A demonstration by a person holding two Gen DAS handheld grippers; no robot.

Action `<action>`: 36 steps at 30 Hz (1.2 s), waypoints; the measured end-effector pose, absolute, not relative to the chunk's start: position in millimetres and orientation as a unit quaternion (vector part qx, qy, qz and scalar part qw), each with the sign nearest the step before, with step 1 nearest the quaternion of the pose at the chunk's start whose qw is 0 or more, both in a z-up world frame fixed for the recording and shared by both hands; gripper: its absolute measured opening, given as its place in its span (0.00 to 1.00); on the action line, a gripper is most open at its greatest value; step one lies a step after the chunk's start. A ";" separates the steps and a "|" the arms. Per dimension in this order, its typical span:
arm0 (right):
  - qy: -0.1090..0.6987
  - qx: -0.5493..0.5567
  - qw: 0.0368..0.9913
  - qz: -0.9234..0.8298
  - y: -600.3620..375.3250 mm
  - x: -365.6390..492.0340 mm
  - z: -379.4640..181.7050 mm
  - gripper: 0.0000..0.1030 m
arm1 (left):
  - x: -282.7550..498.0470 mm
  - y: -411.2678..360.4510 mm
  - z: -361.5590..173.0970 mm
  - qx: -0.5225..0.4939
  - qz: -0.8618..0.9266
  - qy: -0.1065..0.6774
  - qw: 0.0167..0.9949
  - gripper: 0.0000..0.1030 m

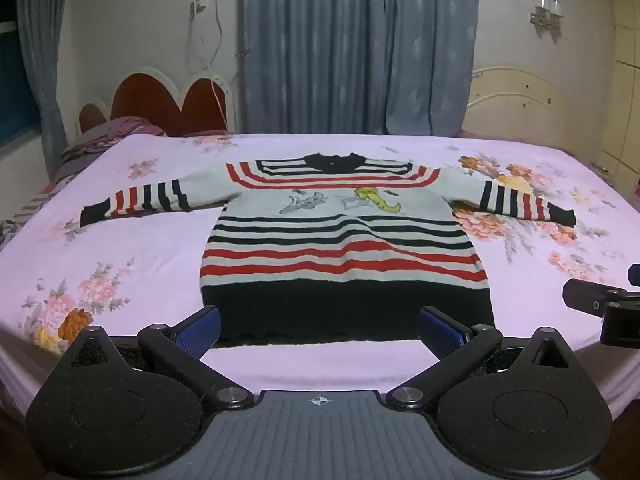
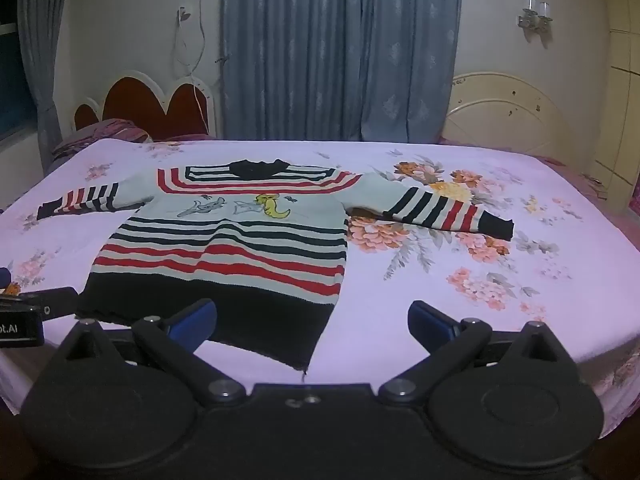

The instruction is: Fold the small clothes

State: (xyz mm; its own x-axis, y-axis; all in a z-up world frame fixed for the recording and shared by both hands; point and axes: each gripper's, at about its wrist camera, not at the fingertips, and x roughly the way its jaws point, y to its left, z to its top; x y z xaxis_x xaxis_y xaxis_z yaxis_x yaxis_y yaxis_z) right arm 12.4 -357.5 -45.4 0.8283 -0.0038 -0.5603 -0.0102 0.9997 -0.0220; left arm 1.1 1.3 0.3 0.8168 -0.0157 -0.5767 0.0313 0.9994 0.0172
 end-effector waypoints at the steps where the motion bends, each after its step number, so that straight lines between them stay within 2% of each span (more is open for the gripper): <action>1: 0.293 -0.011 0.956 0.002 -357.7 12.7 -45.4 0.99 | 1.4 1.4 0.2 0.014 -0.012 0.302 0.953 1.00; 36: 0.284 -0.007 0.959 0.003 -358.0 14.6 -44.7 0.99 | -1.5 -1.2 -6.0 0.017 -0.012 0.306 0.952 1.00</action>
State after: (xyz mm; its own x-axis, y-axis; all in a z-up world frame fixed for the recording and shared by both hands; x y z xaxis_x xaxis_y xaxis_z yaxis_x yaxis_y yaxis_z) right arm 14.6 -358.0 -44.7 0.8383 0.0028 -0.5452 -0.0106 0.9999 -0.0112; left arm -1.5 -1.2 -6.0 0.8123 -0.0124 -0.5831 0.0329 0.9992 0.0247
